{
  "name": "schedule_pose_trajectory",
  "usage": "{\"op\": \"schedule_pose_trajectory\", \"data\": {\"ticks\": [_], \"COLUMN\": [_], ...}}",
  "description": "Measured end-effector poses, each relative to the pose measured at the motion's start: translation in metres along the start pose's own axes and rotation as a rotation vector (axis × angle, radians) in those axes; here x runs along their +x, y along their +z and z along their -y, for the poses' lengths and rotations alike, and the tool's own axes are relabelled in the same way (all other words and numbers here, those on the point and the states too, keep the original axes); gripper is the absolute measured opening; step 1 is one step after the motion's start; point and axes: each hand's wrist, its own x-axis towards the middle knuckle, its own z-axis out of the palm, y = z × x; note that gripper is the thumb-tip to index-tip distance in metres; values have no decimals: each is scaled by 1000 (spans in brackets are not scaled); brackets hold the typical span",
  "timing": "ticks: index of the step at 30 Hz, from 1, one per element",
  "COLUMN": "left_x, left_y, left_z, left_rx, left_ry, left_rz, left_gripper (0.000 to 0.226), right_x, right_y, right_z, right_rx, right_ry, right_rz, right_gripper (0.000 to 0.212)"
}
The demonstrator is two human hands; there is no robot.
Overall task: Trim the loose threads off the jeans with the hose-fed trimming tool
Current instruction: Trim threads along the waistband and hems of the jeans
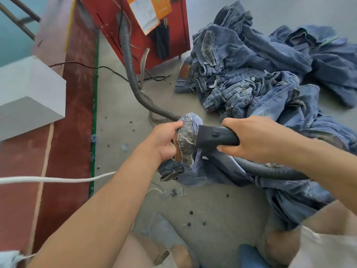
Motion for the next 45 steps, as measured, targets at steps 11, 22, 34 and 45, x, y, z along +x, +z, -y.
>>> {"op": "schedule_pose_trajectory", "data": {"ticks": [11,22,34,45], "left_x": [11,25,39,61], "left_y": [-9,-13,-32,-99], "left_z": [-8,-11,6,86], "left_rx": [-125,-250,211,814], "left_ry": [-26,-93,-22,-239], "left_rz": [-67,-148,-276,83], "left_gripper": [35,35,26,31], "right_x": [-3,-9,-1,8], "right_y": [5,57,36,-9], "right_z": [-10,-3,0,-51], "right_rx": [-88,-321,43,346], "right_ry": [-46,-264,-204,115], "right_rz": [-140,-108,-113,-283], "right_gripper": [37,36,28,33]}}
